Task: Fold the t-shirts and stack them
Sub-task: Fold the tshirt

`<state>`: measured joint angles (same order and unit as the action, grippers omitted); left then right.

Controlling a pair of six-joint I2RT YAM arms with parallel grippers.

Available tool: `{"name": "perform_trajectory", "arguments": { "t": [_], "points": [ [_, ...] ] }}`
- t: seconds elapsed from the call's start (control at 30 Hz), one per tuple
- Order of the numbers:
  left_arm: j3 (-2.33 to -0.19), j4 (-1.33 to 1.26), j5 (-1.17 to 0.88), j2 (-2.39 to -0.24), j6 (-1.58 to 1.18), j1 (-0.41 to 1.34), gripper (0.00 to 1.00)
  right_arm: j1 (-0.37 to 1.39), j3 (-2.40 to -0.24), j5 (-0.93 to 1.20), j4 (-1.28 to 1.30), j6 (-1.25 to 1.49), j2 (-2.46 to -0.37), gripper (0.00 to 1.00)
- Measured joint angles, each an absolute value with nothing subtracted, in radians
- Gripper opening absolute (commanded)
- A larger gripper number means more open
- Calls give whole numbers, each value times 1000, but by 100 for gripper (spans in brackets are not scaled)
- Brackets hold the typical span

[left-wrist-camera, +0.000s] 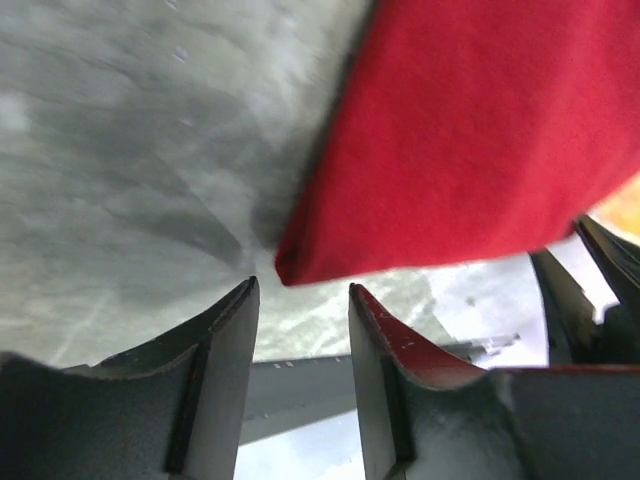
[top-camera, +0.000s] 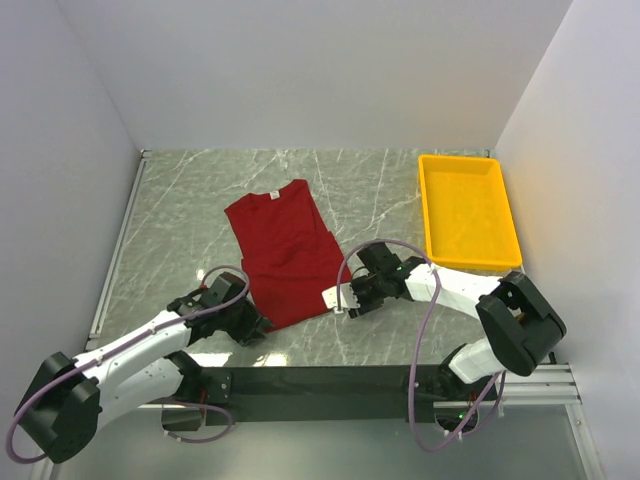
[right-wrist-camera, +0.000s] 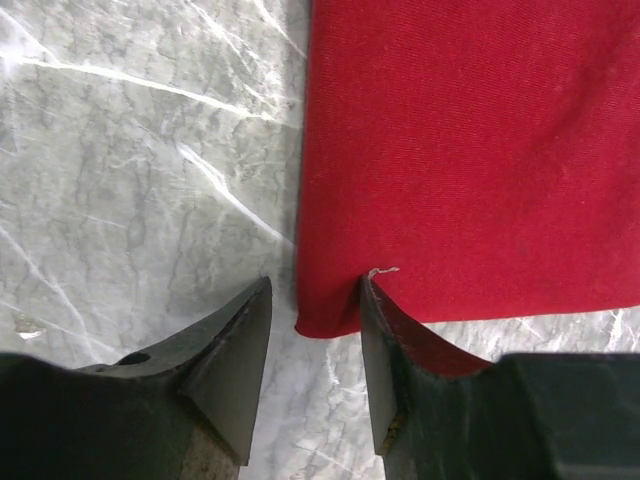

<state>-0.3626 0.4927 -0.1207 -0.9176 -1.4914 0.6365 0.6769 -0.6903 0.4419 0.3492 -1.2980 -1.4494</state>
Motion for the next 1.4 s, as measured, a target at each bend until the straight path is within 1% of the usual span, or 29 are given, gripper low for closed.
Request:
{"name": "perform_trajectory", "arguments": {
  "t": [0.07, 0.13, 0.17, 0.23, 0.27, 0.3, 0.33, 0.37, 0.4, 0.43, 0.47, 0.5, 0.57, 0.73, 0.9, 1.03, 1.2, 1.4],
  "points": [
    [-363, 490, -107, -941, -1496, 638, 44, 678, -693, 438, 348, -1298, -1453, 45],
    [-363, 482, -100, -962, -1504, 639, 42, 679, -696, 436, 345, -1299, -1457, 42],
    [-363, 474, -98, -973, -1507, 640, 36, 680, -696, 435, 344, -1299, -1460, 41],
    [-362, 458, -96, -999, -1513, 640, 29, 681, -702, 431, 342, -1300, -1467, 34],
    [-362, 445, -94, -1009, -1514, 640, 24, 682, -703, 430, 339, -1300, -1472, 32],
    [-362, 430, -93, -1020, -1516, 641, 21, 682, -706, 430, 337, -1300, -1475, 26],
    [-362, 417, -93, -1033, -1514, 642, 15, 682, -707, 427, 335, -1301, -1478, 24],
    [-362, 402, -93, -1045, -1514, 643, 11, 683, -707, 426, 334, -1302, -1479, 18],
    [-362, 388, -95, -1054, -1515, 643, 8, 683, -707, 425, 333, -1303, -1480, 15],
    [-362, 377, -96, -1059, -1515, 644, 2, 683, -707, 424, 332, -1304, -1480, 12],
    [-362, 364, -97, -1065, -1515, 644, 1, 683, -707, 424, 331, -1304, -1480, 9],
    [-362, 356, -96, -1067, -1513, 644, 1, 683, -707, 424, 331, -1303, -1480, 4],
    [-362, 349, -92, -1069, -1510, 645, 1, 683, -707, 425, 330, -1301, -1480, 0],
    [-371, 389, -57, -1013, -1486, 645, 1, 674, -749, 440, 397, -1296, -1476, 0],
    [-460, 470, -17, -883, -1467, 644, 0, 614, -904, 512, 533, -1296, -1461, 0],
    [-534, 486, -1, -860, -1441, 616, 0, 565, -1036, 567, 570, -1273, -1453, 0],
    [-627, 519, -2, -899, -1378, 492, 0, 539, -1187, 604, 608, -1248, -1489, 0],
    [-737, 511, -37, -973, -1280, 263, 0, 505, -1384, 627, 625, -1219, -1633, 0]
  ]
}}
